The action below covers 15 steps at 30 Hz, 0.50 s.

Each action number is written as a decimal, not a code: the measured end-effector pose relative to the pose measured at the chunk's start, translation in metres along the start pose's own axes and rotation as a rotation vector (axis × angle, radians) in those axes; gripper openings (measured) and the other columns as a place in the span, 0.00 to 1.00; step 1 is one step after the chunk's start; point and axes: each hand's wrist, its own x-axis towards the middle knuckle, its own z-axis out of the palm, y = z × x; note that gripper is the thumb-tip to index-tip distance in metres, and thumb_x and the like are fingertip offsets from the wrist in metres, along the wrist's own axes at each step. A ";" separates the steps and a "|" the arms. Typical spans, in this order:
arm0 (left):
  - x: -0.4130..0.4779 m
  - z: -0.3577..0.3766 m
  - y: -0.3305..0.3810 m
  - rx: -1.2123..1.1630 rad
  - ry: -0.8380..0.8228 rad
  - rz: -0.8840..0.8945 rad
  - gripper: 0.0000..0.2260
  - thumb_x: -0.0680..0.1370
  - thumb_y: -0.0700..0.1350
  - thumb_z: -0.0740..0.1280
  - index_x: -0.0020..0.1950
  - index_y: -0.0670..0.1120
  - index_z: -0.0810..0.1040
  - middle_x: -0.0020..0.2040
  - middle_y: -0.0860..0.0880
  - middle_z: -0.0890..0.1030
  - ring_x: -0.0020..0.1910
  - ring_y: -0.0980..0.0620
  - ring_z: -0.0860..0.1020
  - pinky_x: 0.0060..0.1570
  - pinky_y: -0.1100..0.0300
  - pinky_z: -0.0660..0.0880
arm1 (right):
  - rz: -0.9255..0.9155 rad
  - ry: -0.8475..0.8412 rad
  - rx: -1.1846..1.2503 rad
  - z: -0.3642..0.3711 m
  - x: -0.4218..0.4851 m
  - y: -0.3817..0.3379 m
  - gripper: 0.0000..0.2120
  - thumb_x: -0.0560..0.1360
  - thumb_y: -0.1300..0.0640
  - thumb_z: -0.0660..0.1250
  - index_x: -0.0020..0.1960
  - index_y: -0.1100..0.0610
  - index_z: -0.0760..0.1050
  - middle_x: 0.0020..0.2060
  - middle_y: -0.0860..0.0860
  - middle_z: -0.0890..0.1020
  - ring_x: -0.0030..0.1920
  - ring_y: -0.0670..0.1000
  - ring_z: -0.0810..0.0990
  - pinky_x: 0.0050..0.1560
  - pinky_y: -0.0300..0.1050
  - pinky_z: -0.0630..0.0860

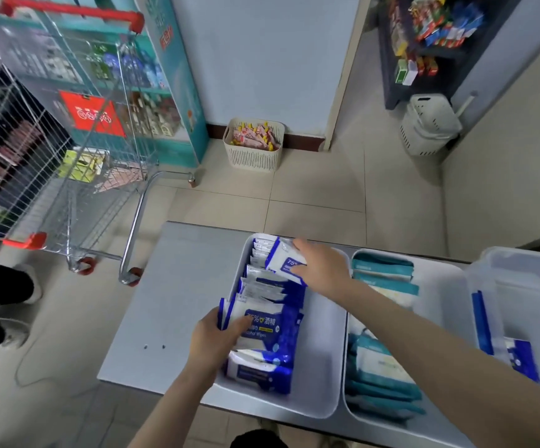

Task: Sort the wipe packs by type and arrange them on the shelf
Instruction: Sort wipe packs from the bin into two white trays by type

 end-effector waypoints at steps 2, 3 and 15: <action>0.006 -0.007 0.000 0.008 -0.010 0.009 0.06 0.72 0.46 0.74 0.44 0.48 0.79 0.38 0.52 0.84 0.39 0.53 0.82 0.36 0.61 0.75 | -0.052 -0.022 -0.103 0.010 0.026 -0.014 0.14 0.76 0.53 0.65 0.60 0.55 0.69 0.50 0.54 0.80 0.49 0.58 0.78 0.43 0.48 0.73; 0.008 -0.010 0.000 0.006 -0.021 0.011 0.05 0.72 0.46 0.73 0.44 0.48 0.79 0.38 0.52 0.84 0.39 0.53 0.82 0.36 0.61 0.75 | -0.086 -0.056 -0.168 0.015 0.037 -0.020 0.14 0.76 0.55 0.65 0.61 0.55 0.69 0.52 0.55 0.79 0.50 0.59 0.78 0.44 0.49 0.73; 0.034 -0.030 -0.001 -0.055 -0.091 -0.041 0.06 0.73 0.47 0.73 0.46 0.47 0.79 0.40 0.50 0.84 0.41 0.49 0.83 0.43 0.52 0.80 | -0.227 -0.003 -0.309 0.044 0.065 -0.007 0.24 0.72 0.65 0.65 0.67 0.58 0.67 0.60 0.54 0.73 0.58 0.54 0.70 0.56 0.47 0.71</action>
